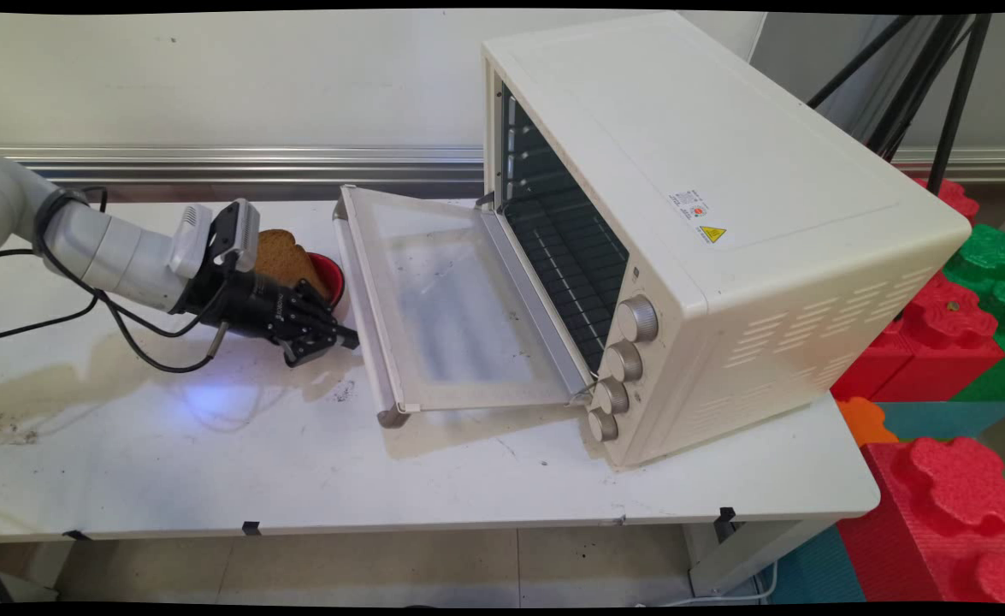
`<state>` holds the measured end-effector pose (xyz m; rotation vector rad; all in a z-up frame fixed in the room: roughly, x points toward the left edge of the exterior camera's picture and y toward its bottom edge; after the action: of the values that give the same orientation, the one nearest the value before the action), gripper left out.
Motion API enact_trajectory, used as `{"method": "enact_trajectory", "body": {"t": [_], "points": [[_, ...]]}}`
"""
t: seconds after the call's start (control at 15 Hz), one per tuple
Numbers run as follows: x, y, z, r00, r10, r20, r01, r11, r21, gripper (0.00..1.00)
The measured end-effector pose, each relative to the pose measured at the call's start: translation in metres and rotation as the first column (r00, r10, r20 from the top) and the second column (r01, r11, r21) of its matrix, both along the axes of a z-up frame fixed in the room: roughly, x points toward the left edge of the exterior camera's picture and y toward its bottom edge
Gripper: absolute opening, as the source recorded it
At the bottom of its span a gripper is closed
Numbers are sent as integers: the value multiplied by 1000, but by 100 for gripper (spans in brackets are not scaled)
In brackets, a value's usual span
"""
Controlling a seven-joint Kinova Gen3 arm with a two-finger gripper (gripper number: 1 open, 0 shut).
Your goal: Close the oven
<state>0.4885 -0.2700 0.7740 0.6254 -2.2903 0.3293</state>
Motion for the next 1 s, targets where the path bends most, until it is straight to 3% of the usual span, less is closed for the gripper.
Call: {"method": "enact_trajectory", "body": {"t": [1.0], "points": [[-1,-8,13,997,-12,-72,5,996,-95,0]]}}
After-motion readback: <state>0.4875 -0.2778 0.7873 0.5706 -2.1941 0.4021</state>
